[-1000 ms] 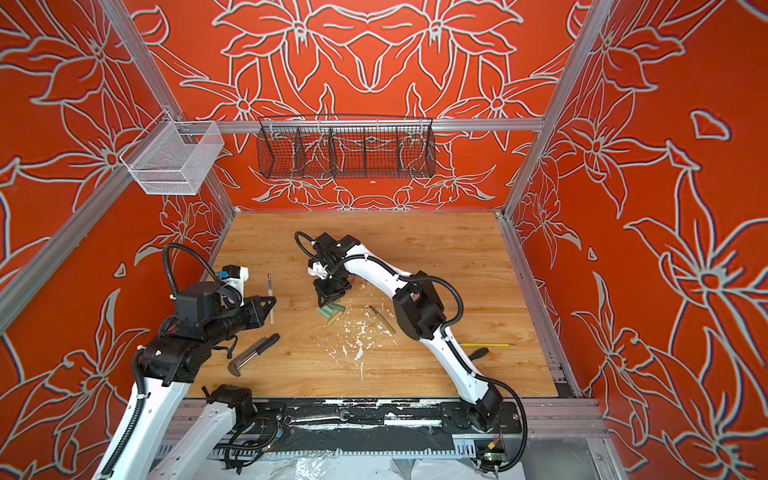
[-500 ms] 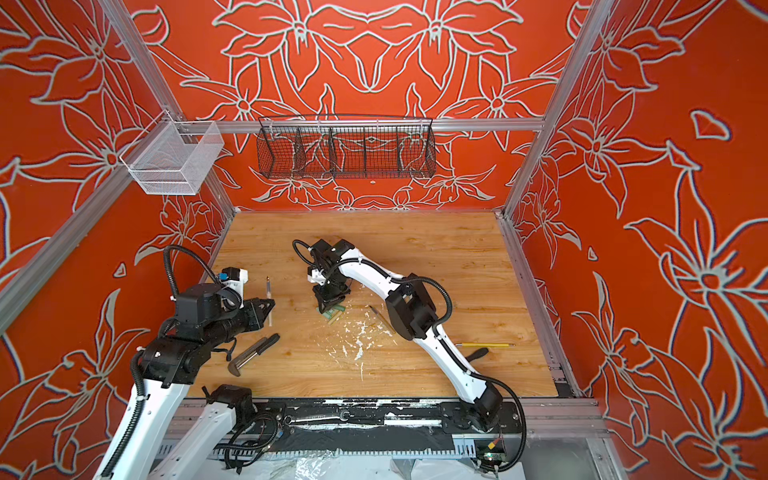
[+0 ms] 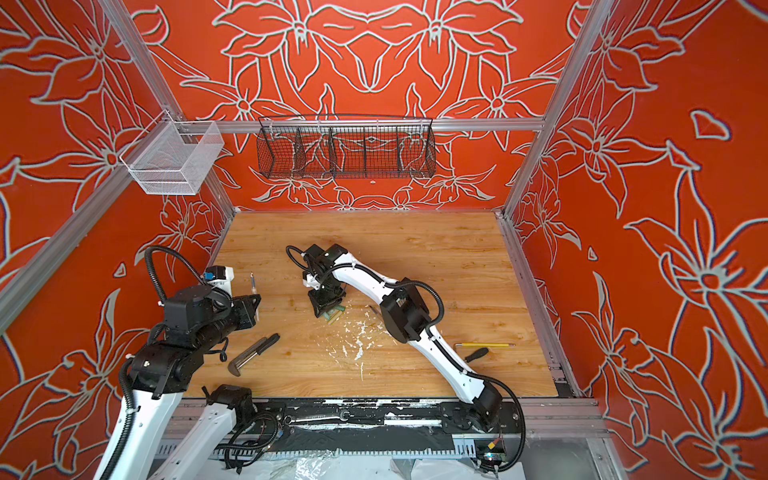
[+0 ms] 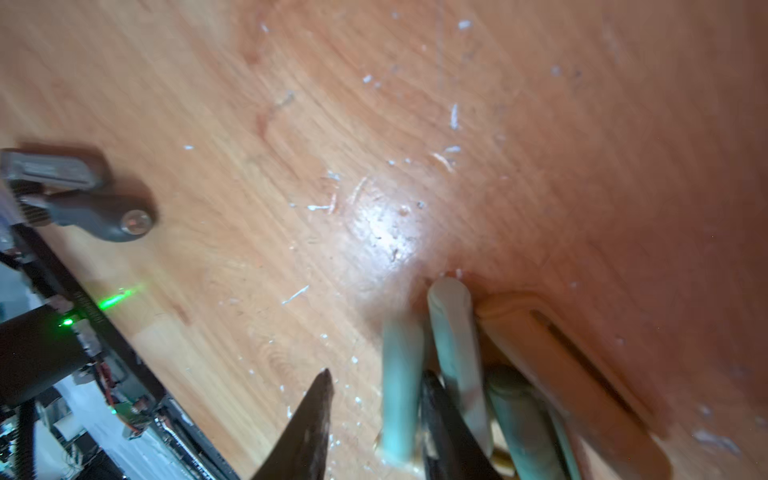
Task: Insert the pens into the pen caps
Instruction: 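Hold the pen upright in the left gripper while the right gripper reaches the caps, then close the right gripper on a pale green pen cap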
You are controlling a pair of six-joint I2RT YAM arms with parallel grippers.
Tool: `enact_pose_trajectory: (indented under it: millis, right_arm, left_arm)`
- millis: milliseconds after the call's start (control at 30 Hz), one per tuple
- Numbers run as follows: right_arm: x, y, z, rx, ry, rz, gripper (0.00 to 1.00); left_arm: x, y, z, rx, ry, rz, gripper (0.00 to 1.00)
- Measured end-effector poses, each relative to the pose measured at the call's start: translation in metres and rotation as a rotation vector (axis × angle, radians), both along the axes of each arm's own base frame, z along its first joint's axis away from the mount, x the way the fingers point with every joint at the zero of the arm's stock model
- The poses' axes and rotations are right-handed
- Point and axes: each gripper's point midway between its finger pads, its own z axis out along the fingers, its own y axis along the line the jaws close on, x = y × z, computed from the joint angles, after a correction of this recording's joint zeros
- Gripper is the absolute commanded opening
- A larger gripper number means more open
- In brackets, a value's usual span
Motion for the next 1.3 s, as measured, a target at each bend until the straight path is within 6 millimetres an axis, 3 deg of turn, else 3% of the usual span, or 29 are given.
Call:
enact_pose_trajectory:
  millis: [200, 567, 900, 1300]
  right_arm:
    - [0.005, -0.001, 0.000, -0.018, -0.035, -0.002, 0.38]
    - [0.000, 0.005, -0.003, -0.049, -0.076, 0.020, 0.38]
    - [-0.006, 0.012, -0.006, -0.065, -0.071, -0.018, 0.21]
    - [-0.012, 0.027, -0.005, -0.010, -0.019, -0.058, 0.10]
  left_arm:
    - [-0.005, 0.010, 0.012, 0.033, -0.052, 0.041, 0.00]
    - [-0.010, 0.016, 0.016, 0.047, -0.073, 0.070, 0.00]
    - [-0.010, 0.015, 0.016, 0.052, -0.073, 0.064, 0.00]
    - [-0.009, 0.009, 0.014, 0.037, -0.064, 0.033, 0.00]
